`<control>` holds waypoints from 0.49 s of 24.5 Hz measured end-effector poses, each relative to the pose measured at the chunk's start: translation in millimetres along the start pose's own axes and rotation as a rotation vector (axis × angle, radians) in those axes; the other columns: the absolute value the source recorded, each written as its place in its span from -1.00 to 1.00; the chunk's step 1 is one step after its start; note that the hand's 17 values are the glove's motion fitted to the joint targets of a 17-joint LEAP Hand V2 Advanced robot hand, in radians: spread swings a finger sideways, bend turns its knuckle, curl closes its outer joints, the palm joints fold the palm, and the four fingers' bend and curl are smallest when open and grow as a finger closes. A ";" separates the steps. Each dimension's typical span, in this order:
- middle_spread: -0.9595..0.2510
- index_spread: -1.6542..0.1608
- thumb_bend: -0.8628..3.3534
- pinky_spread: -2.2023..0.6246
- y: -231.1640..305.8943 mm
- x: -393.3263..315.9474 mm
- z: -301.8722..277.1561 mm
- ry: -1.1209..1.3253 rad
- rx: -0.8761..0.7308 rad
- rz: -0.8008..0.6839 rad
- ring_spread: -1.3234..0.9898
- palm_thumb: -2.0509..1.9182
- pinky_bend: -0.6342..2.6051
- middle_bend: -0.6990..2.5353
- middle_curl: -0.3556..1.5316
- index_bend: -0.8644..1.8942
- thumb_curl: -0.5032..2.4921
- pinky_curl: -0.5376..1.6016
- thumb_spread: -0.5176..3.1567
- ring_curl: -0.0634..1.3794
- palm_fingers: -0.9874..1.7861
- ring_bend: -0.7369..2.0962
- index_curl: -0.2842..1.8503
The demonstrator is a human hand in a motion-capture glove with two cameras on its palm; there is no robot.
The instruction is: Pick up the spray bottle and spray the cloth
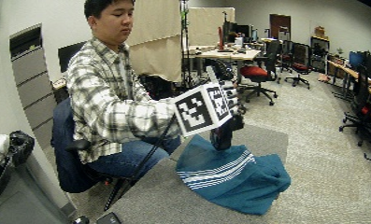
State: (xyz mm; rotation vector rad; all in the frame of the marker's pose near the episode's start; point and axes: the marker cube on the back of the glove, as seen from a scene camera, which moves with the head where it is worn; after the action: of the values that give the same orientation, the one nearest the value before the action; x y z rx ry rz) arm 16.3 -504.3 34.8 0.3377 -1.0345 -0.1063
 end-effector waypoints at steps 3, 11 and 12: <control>0.39 0.56 -0.60 0.44 5.2 -2.1 37.7 -0.028 -0.042 -0.016 -0.01 0.57 -0.29 -0.19 -0.06 -0.18 -0.11 -0.09 -0.59 -0.23 0.66 -0.06 -0.16; 0.39 0.56 -0.60 0.44 26.3 7.5 109.9 -0.087 -0.171 -0.023 -0.01 0.57 -0.29 -0.19 -0.06 -0.19 -0.11 -0.09 -0.59 -0.23 0.66 -0.06 -0.16; 0.39 0.56 -0.60 0.44 28.2 9.8 115.6 -0.083 -0.184 -0.025 -0.01 0.57 -0.29 -0.19 -0.06 -0.19 -0.11 -0.09 -0.59 -0.23 0.66 -0.06 -0.16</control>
State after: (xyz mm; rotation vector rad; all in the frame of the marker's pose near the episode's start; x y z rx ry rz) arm -79.7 -506.0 105.7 0.1798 -1.0939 -0.2385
